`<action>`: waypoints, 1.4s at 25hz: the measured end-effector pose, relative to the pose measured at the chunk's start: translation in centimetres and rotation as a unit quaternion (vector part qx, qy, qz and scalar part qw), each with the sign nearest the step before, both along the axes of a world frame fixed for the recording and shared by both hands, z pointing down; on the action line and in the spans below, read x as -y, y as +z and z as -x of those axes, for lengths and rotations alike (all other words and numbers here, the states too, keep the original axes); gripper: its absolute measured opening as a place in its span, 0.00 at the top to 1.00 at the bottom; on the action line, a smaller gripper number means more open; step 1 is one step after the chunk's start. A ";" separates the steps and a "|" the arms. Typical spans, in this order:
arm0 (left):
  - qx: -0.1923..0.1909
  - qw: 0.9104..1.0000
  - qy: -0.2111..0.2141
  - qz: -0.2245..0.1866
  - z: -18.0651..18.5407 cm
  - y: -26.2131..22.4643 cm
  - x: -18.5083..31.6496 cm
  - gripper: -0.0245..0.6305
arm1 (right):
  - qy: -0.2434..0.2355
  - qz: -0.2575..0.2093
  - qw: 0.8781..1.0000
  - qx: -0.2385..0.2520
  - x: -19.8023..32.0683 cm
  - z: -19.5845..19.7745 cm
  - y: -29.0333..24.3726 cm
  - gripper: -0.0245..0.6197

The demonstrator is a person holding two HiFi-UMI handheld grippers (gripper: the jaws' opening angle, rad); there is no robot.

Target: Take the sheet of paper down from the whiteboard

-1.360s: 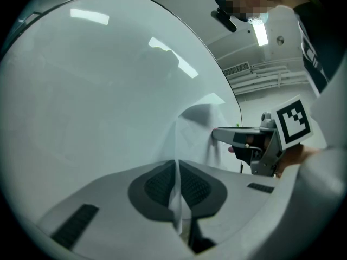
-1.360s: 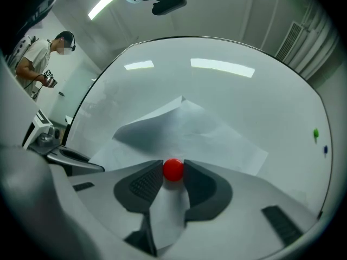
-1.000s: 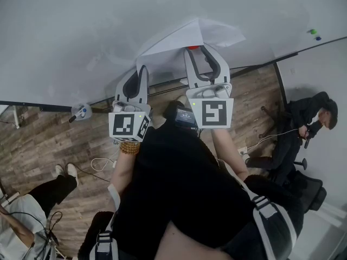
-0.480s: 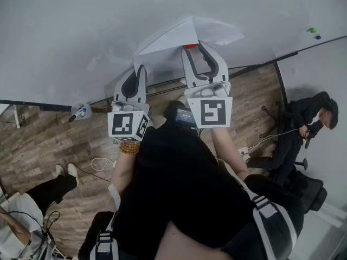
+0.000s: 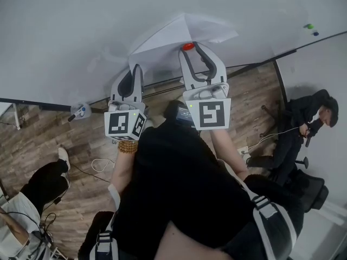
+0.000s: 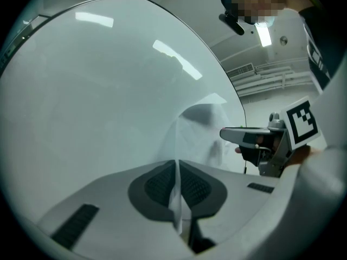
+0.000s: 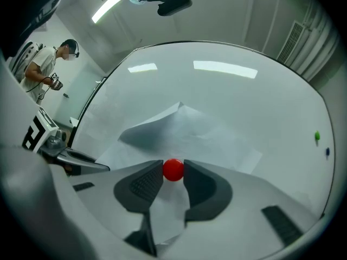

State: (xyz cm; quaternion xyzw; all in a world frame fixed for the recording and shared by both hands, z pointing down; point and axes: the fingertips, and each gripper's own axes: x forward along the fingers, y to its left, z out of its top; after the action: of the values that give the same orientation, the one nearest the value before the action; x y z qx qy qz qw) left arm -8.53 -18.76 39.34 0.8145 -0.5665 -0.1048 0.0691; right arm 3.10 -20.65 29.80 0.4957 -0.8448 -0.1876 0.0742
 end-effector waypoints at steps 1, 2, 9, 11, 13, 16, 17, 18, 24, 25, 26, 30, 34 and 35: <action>0.000 1.000 0.001 0.000 -0.1 -0.1 0.0 0.95 | 0.000 -0.001 1.000 0.001 -0.2 -0.1 -0.1 0.78; 0.001 1.000 0.002 -0.001 -0.2 -0.1 0.1 0.95 | 0.000 -0.003 1.000 0.003 -0.4 -0.2 -0.2 0.78; 0.007 1.000 -0.002 -0.006 -0.1 -0.6 0.0 0.95 | 0.011 0.002 1.000 0.009 -2.1 -1.1 -0.2 0.78; 0.012 1.000 -0.007 -0.007 0.1 -0.6 0.0 0.95 | 0.015 0.005 1.000 0.007 -2.4 -1.5 0.1 0.78; 0.020 1.000 -0.011 -0.009 0.3 -0.7 -0.1 0.95 | 0.019 0.008 1.000 0.004 -2.8 -1.7 0.4 0.78; 0.025 1.000 -0.017 -0.009 0.7 -0.7 -0.9 0.95 | 0.024 0.015 1.000 0.006 -3.7 -1.7 0.7 0.78; 0.028 0.999 -0.017 -0.007 0.8 -0.7 -1.2 0.95 | 0.024 0.018 1.000 0.005 -3.9 -1.6 0.8 0.78; 0.030 0.999 -0.017 -0.006 0.9 -0.8 -1.5 0.95 | 0.023 0.021 1.000 0.003 -4.2 -1.6 0.8 0.78; 0.041 0.999 -0.022 -0.013 1.4 -2.1 -3.5 0.95 | 0.014 0.029 0.999 -0.004 -5.5 -0.8 0.8 0.78; 0.042 0.999 -0.025 -0.012 1.5 -2.2 -3.8 0.95 | 0.012 0.031 0.999 -0.004 -5.6 -0.6 0.8 0.78; 0.043 0.999 -0.028 -0.012 1.6 -2.4 -4.0 0.95 | 0.010 0.032 0.999 -0.003 -5.7 -0.5 0.8 0.78; 0.051 0.997 -0.050 -0.016 1.7 -3.4 -5.2 0.95 | -0.008 0.034 0.999 -0.002 -6.7 -0.5 0.2 0.78; 0.050 0.997 -0.064 -0.018 1.8 -4.0 -6.3 0.95 | -0.021 0.037 0.999 -0.003 -7.1 -0.6 0.0 0.78; 0.050 0.996 -0.066 -0.017 1.7 -4.1 -6.5 0.95 | -0.026 0.037 0.999 -0.002 -7.2 -0.5 0.0 0.78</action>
State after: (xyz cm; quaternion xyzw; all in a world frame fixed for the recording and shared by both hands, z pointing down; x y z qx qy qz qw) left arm -10.24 -12.24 35.23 0.7805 -0.6200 -0.0777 0.0200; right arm 3.61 -13.50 29.82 0.4699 -0.8636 -0.1594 0.0895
